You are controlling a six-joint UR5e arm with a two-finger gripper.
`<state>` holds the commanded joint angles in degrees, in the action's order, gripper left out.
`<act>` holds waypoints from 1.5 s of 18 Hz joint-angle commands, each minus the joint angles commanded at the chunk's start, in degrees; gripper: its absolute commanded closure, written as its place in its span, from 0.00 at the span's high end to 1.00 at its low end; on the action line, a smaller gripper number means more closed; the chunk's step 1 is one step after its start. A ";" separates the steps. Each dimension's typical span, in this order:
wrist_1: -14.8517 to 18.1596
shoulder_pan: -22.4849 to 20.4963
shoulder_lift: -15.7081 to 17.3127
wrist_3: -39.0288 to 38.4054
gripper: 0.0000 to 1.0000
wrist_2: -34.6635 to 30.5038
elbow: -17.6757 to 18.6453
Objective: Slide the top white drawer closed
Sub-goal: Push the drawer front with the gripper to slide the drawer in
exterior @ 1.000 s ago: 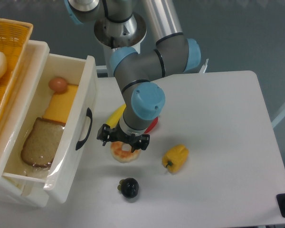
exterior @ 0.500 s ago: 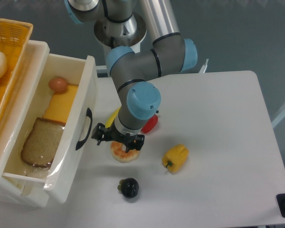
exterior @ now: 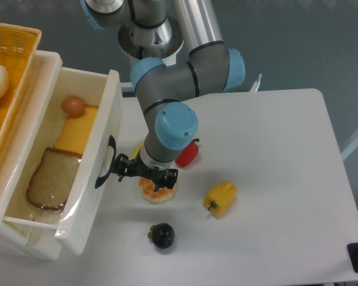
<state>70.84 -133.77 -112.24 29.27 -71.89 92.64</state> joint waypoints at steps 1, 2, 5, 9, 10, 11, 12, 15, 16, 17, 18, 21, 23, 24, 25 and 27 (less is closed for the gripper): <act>0.00 0.00 0.00 0.09 1.00 0.09 0.00; 0.00 0.00 0.09 0.09 1.00 0.26 0.00; 0.17 0.00 0.53 0.35 1.00 0.44 0.00; 1.67 0.00 1.32 2.20 1.00 2.02 -0.09; 1.84 0.09 1.41 2.20 1.00 2.37 -0.09; 1.93 0.44 1.49 2.20 1.00 2.37 -0.09; 1.93 0.88 1.67 2.20 1.00 2.29 -0.09; 1.93 1.23 1.85 2.20 1.00 2.37 0.00; 1.85 1.75 1.85 2.20 1.00 2.29 -0.09; 1.76 2.19 1.85 2.20 1.00 2.11 -0.09; 1.76 2.46 1.93 2.28 1.00 2.11 -0.09; 1.67 3.51 3.25 2.28 1.00 2.11 -0.09; 1.41 4.48 3.34 2.28 1.00 2.11 -0.18; 1.32 4.92 3.34 2.20 1.00 2.02 -0.18; 1.15 5.18 3.34 2.20 1.00 2.02 -0.18; 1.06 5.45 3.34 2.20 1.00 1.93 -0.61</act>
<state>71.89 -128.32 -108.90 31.46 -69.96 92.03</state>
